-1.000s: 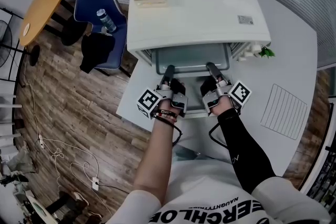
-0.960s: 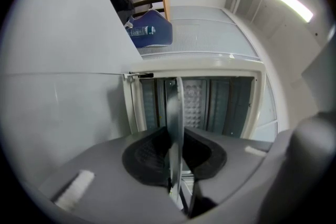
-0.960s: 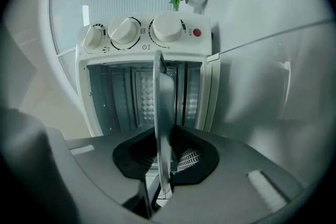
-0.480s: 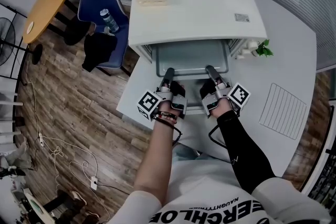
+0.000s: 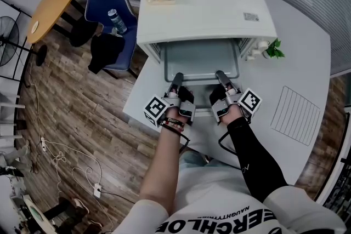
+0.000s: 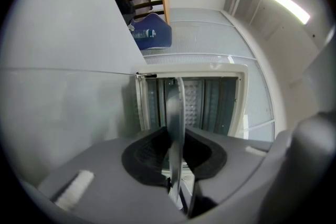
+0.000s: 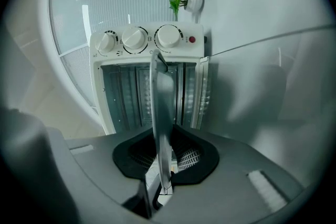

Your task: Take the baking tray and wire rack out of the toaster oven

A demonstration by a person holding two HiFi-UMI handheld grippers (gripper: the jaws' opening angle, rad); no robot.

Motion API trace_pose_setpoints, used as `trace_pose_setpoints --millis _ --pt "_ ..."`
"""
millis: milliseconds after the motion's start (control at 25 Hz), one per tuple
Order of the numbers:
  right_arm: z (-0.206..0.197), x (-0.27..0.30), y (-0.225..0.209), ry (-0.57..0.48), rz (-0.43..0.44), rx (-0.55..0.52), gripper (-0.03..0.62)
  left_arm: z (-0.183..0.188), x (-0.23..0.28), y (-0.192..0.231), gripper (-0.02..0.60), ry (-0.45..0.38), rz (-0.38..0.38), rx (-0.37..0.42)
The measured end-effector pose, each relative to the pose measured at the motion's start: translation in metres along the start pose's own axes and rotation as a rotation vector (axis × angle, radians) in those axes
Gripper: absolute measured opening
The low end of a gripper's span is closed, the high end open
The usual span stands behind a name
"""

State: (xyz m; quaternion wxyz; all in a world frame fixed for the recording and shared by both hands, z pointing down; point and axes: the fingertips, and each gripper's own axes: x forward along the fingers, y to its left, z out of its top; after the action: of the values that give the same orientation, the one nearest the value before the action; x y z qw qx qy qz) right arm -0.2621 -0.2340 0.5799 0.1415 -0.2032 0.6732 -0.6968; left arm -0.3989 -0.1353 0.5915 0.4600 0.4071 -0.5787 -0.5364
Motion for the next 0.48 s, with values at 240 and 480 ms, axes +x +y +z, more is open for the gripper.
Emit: trace_pose_setpoints --millis 240,480 --pt "-0.001 -0.003 -0.002 0.014 0.003 -0.005 0.060 -0.003 -0.004 0.000 0.117 0.012 -0.012 0.009" --pt "-0.005 -0.012 0.000 0.020 0.011 -0.007 0.061 -0.010 -0.012 -0.004 0.117 0.077 -0.037 0.064"
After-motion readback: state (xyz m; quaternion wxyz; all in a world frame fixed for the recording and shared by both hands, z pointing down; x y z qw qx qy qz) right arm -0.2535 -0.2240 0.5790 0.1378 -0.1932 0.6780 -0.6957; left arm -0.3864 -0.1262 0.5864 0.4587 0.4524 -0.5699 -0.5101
